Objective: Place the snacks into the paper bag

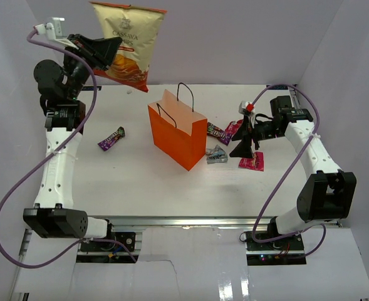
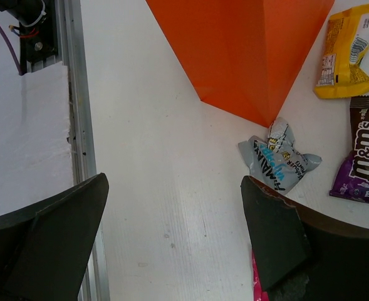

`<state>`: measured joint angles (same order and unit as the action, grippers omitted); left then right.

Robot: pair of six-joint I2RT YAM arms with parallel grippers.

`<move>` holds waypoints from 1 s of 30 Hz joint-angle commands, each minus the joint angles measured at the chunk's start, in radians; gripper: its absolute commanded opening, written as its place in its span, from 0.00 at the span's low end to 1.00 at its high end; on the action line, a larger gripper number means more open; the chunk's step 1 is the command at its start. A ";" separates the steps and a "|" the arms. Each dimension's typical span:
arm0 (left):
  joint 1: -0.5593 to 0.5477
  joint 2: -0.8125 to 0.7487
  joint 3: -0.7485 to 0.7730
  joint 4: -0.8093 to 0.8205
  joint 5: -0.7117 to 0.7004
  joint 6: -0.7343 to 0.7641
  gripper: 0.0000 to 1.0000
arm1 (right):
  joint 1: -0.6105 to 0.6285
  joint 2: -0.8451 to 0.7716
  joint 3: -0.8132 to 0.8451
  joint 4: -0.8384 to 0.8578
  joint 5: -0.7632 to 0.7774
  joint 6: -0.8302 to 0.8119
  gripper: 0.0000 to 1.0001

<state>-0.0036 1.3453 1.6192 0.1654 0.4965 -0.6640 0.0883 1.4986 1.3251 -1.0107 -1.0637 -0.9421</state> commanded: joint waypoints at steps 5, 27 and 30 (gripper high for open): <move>-0.177 0.113 0.131 0.103 0.076 0.004 0.00 | 0.004 -0.034 -0.032 0.030 0.014 0.008 0.92; -0.326 0.087 -0.056 0.152 0.083 -0.026 0.00 | -0.021 -0.035 -0.044 0.041 0.021 0.014 0.92; -0.340 0.081 -0.091 0.177 0.077 -0.049 0.00 | -0.021 -0.034 -0.044 0.043 0.021 0.017 0.92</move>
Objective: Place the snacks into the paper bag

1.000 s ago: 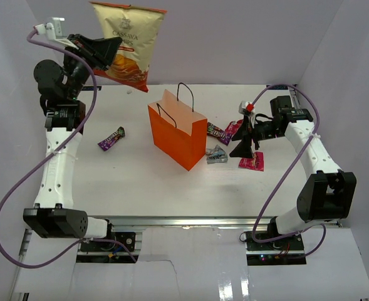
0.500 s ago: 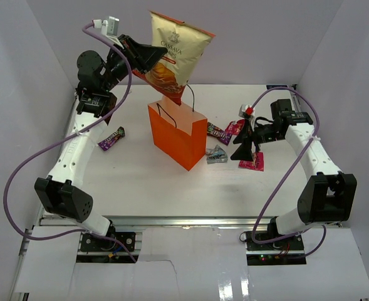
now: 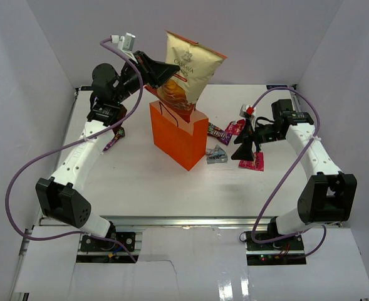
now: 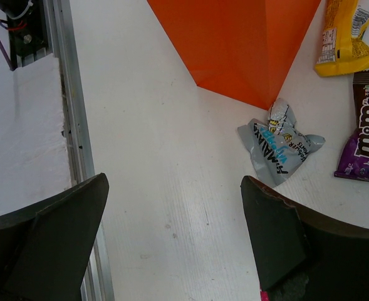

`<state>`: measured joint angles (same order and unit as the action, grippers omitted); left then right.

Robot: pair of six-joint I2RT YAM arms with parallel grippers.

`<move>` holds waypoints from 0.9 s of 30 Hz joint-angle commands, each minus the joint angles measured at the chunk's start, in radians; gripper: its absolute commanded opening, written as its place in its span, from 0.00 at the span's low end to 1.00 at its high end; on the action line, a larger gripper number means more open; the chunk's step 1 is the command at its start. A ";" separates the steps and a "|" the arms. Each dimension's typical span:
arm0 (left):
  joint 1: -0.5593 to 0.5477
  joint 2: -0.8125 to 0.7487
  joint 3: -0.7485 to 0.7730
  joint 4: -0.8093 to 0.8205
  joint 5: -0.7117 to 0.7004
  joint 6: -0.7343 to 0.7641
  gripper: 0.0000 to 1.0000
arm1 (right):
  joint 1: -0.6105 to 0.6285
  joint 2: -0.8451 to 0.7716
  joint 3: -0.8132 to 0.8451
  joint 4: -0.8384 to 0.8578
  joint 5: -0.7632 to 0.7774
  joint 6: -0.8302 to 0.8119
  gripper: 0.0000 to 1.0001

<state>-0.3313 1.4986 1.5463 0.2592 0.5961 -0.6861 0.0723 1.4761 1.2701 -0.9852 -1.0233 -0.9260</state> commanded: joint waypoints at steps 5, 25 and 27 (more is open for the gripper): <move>-0.031 -0.081 -0.072 0.133 -0.036 -0.066 0.00 | -0.005 -0.014 0.005 0.019 -0.021 0.001 0.92; -0.034 -0.158 -0.334 0.288 -0.050 -0.153 0.00 | -0.005 -0.020 -0.028 0.033 -0.035 0.003 0.92; -0.034 -0.155 -0.356 0.296 -0.045 -0.159 0.00 | -0.005 -0.023 -0.034 0.036 -0.037 0.003 0.92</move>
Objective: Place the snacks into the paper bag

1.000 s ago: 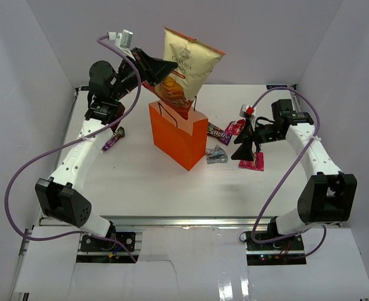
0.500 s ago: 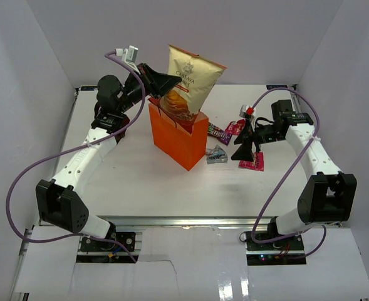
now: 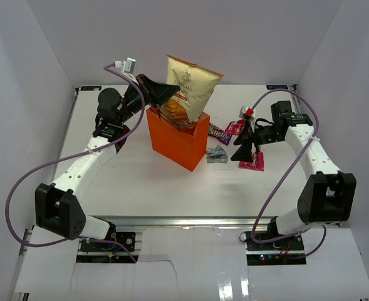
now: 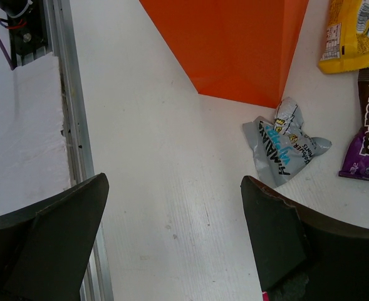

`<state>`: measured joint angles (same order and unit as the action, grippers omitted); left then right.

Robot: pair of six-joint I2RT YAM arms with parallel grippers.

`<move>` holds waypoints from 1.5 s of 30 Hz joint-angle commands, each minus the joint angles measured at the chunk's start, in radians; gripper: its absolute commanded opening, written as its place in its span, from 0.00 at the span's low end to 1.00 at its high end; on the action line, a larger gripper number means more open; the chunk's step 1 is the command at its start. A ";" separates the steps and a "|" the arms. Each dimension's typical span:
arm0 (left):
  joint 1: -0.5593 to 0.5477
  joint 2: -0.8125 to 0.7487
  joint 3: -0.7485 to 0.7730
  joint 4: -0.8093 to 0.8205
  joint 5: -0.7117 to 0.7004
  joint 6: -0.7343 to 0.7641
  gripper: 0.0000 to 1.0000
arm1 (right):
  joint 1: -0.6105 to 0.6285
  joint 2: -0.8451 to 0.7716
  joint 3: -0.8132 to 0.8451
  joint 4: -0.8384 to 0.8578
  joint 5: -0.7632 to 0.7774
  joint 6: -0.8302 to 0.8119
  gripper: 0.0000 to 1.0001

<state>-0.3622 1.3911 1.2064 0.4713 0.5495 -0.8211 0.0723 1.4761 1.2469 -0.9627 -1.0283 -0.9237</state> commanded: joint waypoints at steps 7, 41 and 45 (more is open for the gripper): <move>-0.003 -0.056 -0.079 0.110 0.000 -0.020 0.00 | -0.005 -0.033 -0.027 0.015 -0.029 0.000 0.92; -0.003 -0.020 -0.073 0.272 -0.045 -0.128 0.05 | -0.005 -0.027 -0.023 0.019 -0.042 -0.001 0.91; -0.003 -0.017 -0.080 0.296 -0.051 -0.148 0.05 | -0.006 -0.025 -0.026 0.018 -0.042 -0.001 0.91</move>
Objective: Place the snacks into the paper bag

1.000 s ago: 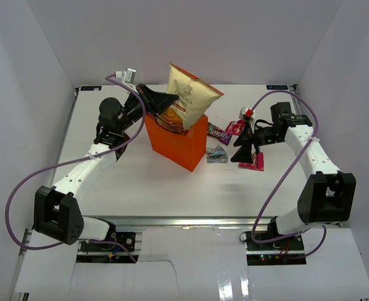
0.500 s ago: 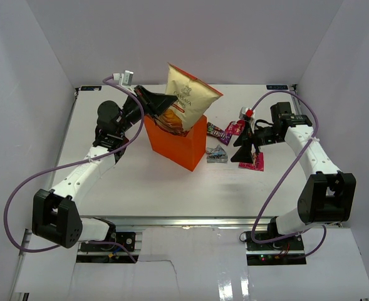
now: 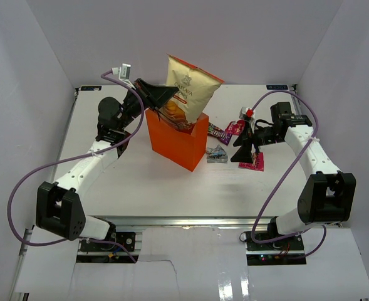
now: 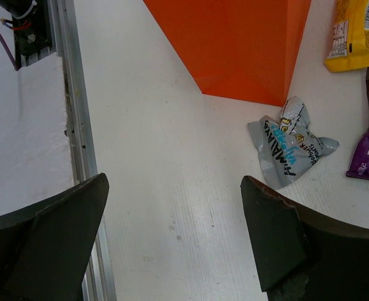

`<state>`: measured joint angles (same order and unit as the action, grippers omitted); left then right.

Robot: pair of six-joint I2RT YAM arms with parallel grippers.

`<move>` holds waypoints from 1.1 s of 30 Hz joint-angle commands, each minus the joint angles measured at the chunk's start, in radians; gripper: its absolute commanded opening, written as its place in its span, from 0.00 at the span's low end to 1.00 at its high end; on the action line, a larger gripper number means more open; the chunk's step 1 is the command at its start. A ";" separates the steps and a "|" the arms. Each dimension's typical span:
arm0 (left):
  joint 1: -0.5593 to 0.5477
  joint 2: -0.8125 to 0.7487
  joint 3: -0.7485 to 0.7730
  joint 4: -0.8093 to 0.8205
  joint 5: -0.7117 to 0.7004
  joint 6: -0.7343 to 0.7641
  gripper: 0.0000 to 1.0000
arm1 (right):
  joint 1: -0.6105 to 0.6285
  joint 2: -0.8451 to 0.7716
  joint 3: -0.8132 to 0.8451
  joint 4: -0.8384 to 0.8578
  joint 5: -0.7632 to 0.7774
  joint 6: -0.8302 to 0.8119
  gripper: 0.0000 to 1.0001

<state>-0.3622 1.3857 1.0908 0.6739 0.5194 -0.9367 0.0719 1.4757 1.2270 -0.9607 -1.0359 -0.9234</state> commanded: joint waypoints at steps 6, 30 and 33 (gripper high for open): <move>-0.003 0.018 0.060 0.124 0.031 -0.034 0.04 | -0.004 -0.020 -0.004 0.020 -0.039 0.001 0.91; 0.000 0.049 -0.089 0.245 0.208 -0.034 0.05 | -0.004 -0.023 -0.035 0.025 -0.042 -0.003 0.91; 0.000 0.065 -0.117 0.298 0.281 -0.063 0.05 | -0.004 -0.023 -0.037 0.025 -0.042 -0.005 0.91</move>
<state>-0.3618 1.4757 0.9951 0.8932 0.7216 -0.9806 0.0719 1.4754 1.1946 -0.9409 -1.0508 -0.9234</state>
